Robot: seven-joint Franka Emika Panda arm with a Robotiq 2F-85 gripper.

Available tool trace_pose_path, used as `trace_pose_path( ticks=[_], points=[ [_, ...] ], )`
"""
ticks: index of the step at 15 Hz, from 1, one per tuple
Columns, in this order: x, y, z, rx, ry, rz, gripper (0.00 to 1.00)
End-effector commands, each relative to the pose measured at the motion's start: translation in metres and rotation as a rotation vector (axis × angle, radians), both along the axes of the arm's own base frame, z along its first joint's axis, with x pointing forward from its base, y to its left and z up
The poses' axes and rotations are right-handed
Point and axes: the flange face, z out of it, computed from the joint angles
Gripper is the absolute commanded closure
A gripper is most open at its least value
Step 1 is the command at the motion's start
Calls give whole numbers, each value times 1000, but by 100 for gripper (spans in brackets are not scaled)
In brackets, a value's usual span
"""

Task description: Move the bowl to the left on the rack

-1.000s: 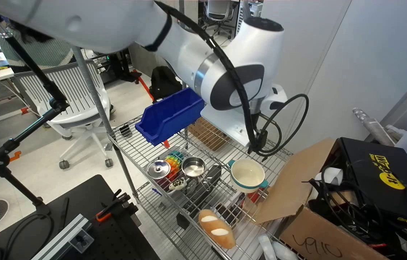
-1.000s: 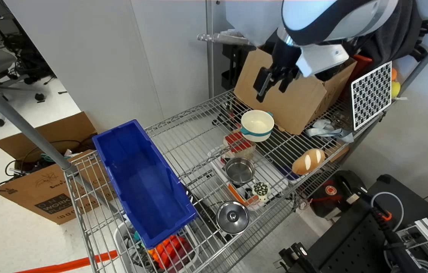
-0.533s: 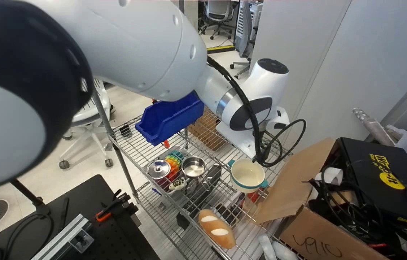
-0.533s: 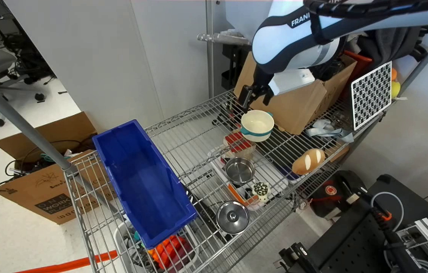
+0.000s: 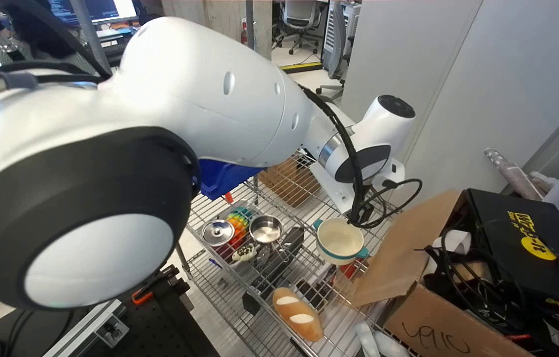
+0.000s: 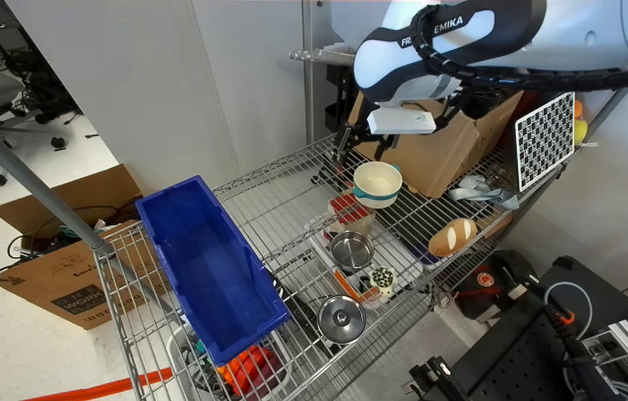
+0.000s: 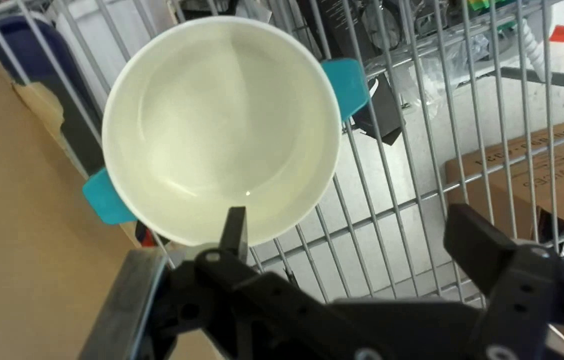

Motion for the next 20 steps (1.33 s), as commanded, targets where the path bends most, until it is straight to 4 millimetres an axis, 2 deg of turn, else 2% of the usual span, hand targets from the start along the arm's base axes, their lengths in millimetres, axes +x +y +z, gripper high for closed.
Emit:
trace_pose_path(
  ticks=[1, 6, 11, 12, 13, 14, 20],
  points=[
    [10, 3, -17, 70, 49, -119, 0],
    [15, -1, -37, 109, 79, -202, 0],
    [10, -10, -51, 119, 202, -216, 0],
    [8, -12, -53, 122, 227, -221, 25],
    [8, -13, -54, 123, 245, -226, 26],
    [7, -15, -54, 124, 257, -228, 32],
    [-1, -16, -61, 136, 369, -222, 80]
  ],
)
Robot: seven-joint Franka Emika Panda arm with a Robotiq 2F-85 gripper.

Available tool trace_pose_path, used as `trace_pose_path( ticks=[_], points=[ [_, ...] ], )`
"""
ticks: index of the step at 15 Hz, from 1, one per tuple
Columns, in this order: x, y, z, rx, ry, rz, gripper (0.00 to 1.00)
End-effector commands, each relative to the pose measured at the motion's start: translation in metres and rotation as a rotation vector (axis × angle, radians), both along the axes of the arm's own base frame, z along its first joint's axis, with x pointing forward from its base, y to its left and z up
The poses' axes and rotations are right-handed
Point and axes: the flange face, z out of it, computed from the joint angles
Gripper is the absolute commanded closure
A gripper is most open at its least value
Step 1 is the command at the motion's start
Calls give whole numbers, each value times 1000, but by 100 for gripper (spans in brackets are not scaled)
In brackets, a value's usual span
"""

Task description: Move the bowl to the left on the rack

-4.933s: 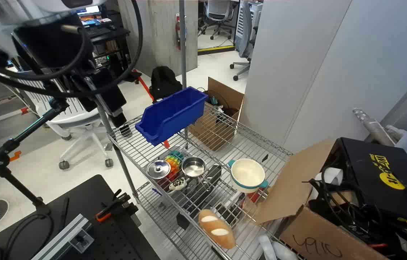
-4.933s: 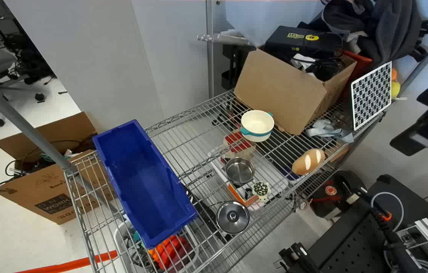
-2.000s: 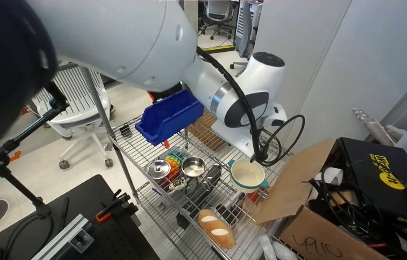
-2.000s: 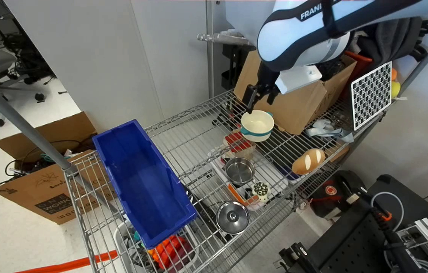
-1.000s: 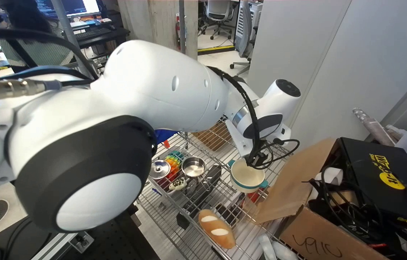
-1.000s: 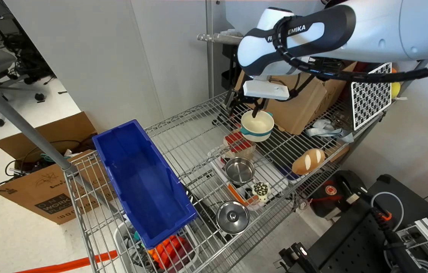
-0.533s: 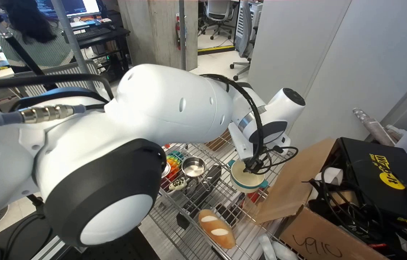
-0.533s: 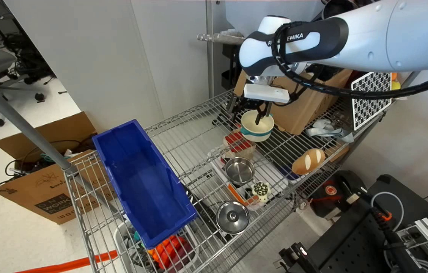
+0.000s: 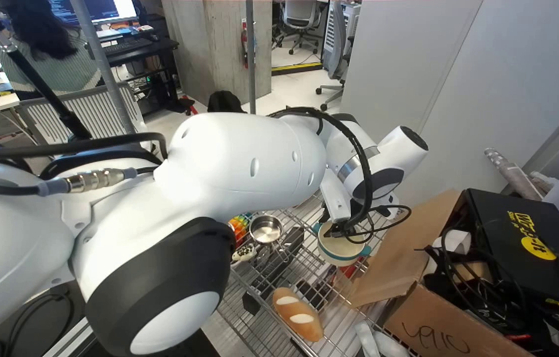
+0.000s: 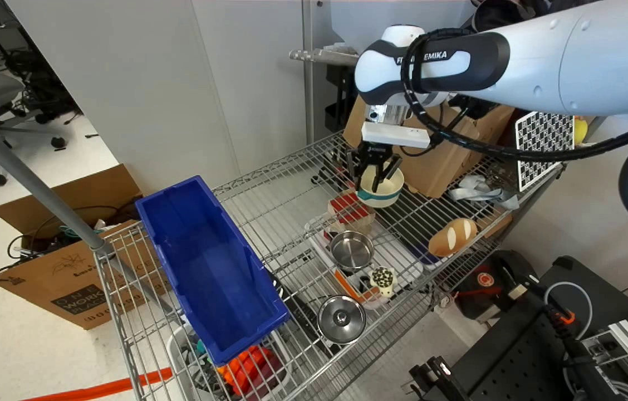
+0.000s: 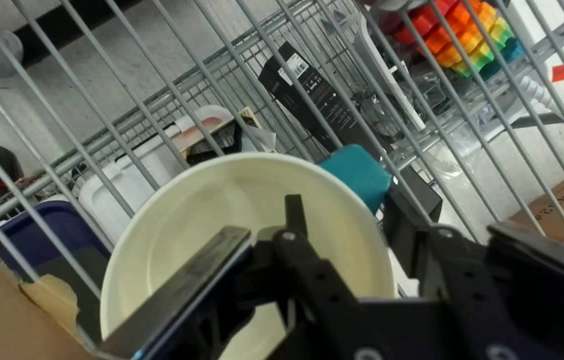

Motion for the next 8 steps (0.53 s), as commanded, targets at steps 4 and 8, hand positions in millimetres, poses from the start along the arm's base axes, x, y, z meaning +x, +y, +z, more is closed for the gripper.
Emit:
trace_pose_path(
  ticks=[4, 8],
  points=[
    [-3, 0, -4, 23, 88, -9, 100],
    [7, 1, 25, -4, 33, 10, 100]
  ],
)
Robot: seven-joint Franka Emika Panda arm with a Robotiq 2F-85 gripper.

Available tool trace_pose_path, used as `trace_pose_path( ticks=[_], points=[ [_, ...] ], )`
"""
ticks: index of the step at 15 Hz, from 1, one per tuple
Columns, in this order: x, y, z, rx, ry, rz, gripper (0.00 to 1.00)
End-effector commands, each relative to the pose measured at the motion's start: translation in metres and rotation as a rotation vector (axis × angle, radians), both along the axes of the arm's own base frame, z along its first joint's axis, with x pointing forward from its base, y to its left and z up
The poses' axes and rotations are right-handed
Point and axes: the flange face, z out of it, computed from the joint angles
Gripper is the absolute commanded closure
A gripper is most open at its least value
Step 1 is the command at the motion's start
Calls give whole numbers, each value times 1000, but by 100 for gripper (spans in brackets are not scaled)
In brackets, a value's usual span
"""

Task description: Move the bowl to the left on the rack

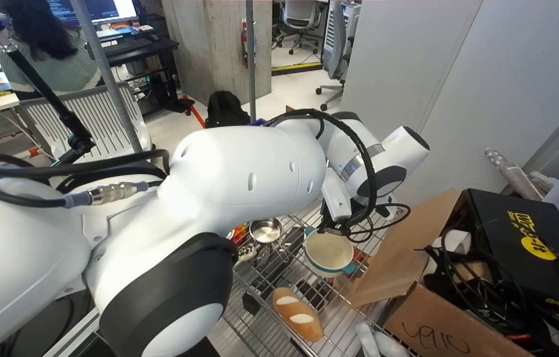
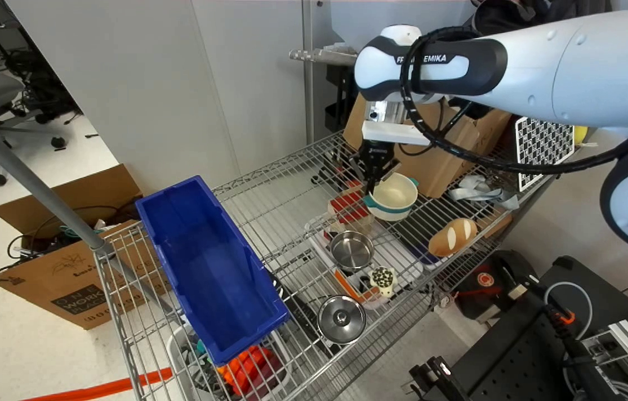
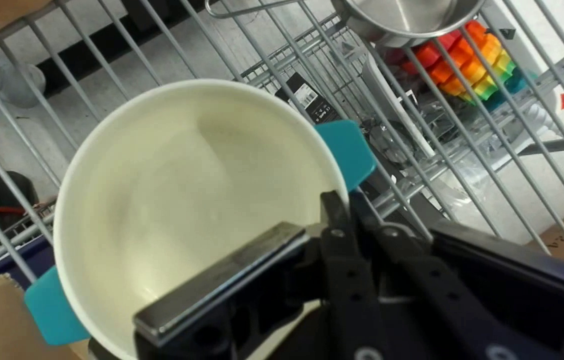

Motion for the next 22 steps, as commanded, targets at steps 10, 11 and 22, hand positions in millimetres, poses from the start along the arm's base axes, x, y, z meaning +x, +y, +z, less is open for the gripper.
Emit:
trace_pose_path(
  ticks=[10, 11, 22],
  points=[
    [25, 49, 84, -11, -144, 126, 99],
    [25, 69, 90, 7, -155, 163, 99],
    [2, 242, 56, 27, -148, 472, 99]
  ],
)
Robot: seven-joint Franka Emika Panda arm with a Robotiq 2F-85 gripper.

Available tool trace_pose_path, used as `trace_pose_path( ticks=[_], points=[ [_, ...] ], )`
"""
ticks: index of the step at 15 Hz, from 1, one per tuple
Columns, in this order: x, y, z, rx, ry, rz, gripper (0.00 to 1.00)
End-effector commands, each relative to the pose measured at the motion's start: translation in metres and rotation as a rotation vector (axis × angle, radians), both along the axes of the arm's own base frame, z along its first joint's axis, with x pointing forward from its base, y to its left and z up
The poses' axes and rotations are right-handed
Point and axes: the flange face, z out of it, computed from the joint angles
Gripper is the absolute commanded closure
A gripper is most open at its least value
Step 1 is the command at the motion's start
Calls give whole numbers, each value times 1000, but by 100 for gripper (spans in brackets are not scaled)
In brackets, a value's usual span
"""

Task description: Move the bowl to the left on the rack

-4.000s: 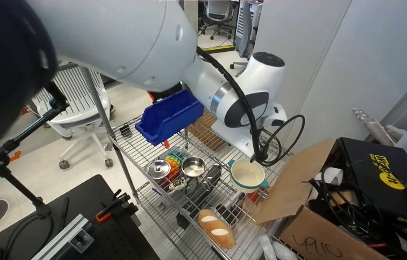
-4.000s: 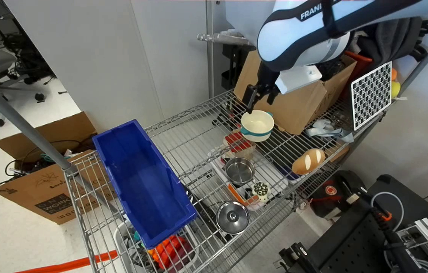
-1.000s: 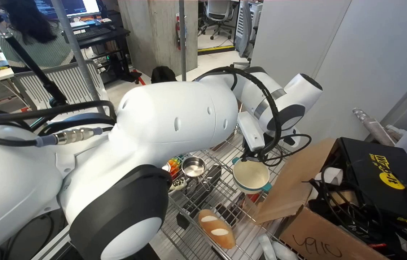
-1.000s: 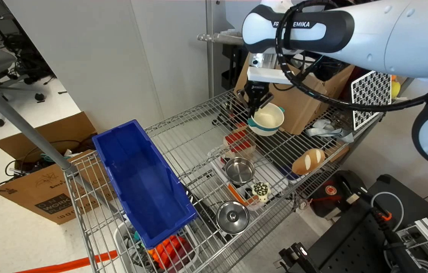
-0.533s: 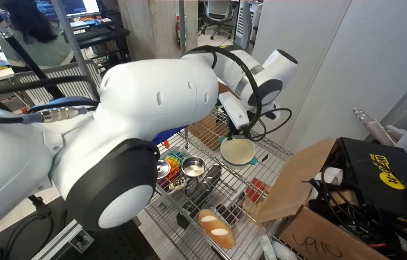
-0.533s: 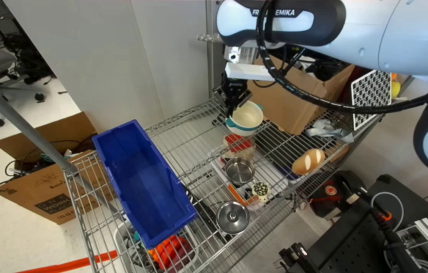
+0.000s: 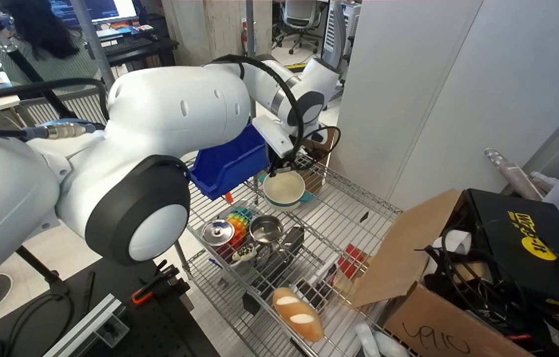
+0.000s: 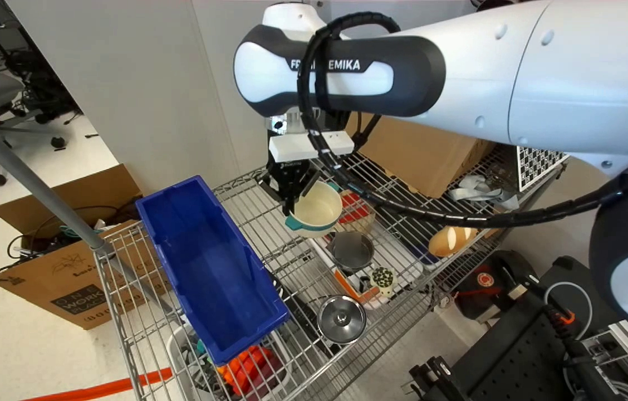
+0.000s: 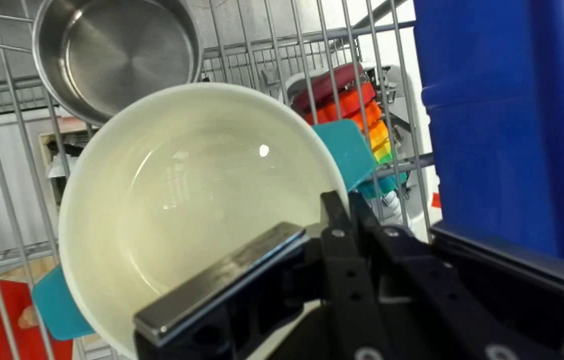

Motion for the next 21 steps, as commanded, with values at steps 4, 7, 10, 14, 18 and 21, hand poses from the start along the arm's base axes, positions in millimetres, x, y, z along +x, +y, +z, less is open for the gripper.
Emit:
trace_pose_path(
  ticks=[4, 7, 10, 14, 18, 21],
  points=[
    [-4, 29, -22, -27, -58, 160, 99],
    [-6, 32, -30, -41, -59, 194, 99],
    [-8, 34, -38, -62, -58, 214, 99],
    [-9, 36, -43, -90, -66, 221, 67],
    [-8, 43, -37, -92, -81, 233, 41],
    [-5, 44, -22, -66, -99, 228, 19]
  ],
)
